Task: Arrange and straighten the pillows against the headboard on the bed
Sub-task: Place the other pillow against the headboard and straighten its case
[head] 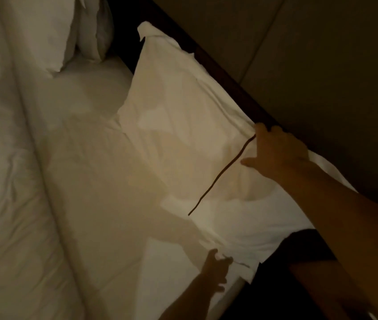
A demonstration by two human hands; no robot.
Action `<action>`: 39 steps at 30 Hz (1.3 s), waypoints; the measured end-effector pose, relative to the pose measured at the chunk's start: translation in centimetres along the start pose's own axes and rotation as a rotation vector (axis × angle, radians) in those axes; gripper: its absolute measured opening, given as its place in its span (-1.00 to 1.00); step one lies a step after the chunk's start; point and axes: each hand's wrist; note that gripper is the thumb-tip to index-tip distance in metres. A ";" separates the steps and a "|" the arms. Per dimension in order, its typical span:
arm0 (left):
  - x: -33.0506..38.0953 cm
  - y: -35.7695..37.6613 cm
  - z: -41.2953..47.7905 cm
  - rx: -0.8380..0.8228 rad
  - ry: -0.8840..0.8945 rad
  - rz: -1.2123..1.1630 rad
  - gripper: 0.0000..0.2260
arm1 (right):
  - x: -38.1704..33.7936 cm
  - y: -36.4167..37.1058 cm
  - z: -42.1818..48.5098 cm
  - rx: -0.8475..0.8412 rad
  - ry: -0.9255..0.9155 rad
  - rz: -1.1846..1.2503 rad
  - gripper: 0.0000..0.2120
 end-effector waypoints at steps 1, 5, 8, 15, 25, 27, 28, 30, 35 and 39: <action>0.4 -0.5 -0.8 0.017 0.062 0.024 -0.56 | -0.2 -0.3 -0.8 0.032 -0.002 -0.040 -0.06; 4.7 -3.2 -6.1 0.187 0.228 0.309 -0.50 | -2.0 -1.8 -4.9 0.149 -0.053 -0.168 -0.04; 7.3 -5.9 -10.9 0.390 0.382 0.631 -0.49 | -4.7 -3.1 -8.0 0.141 -0.109 -0.106 -0.09; 6.9 -18.1 -25.9 0.746 0.504 0.973 -0.47 | -17.1 -6.6 -16.5 0.014 -0.232 0.202 -0.27; -10.7 -45.1 -47.4 1.108 0.290 0.925 -0.45 | -45.3 -9.7 -34.8 -0.135 -0.519 0.332 -0.27; -15.5 -50.1 -52.2 1.164 0.237 0.886 -0.46 | -50.8 -10.7 -39.5 -0.149 -0.581 0.322 -0.26; -17.3 -52.0 -53.9 1.194 0.216 0.869 -0.46 | -52.8 -11.1 -41.1 -0.159 -0.605 0.320 -0.25; -20.7 -55.8 -57.5 1.251 0.180 0.823 -0.45 | -56.6 -11.9 -44.2 -0.165 -0.648 0.320 -0.24; -26.7 -62.6 -63.4 1.319 0.102 0.727 -0.44 | -63.1 -13.0 -49.1 -0.153 -0.715 0.280 -0.24; -29.9 -65.4 -64.1 1.316 0.057 0.658 -0.45 | -66.1 -11.8 -50.4 -0.147 -0.723 0.251 -0.24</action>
Point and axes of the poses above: each hand's wrist, its own z-axis towards the middle knuckle, its own y-axis out of the palm, x = y × z, and after that the axes turned 1 degree about -y, right-handed
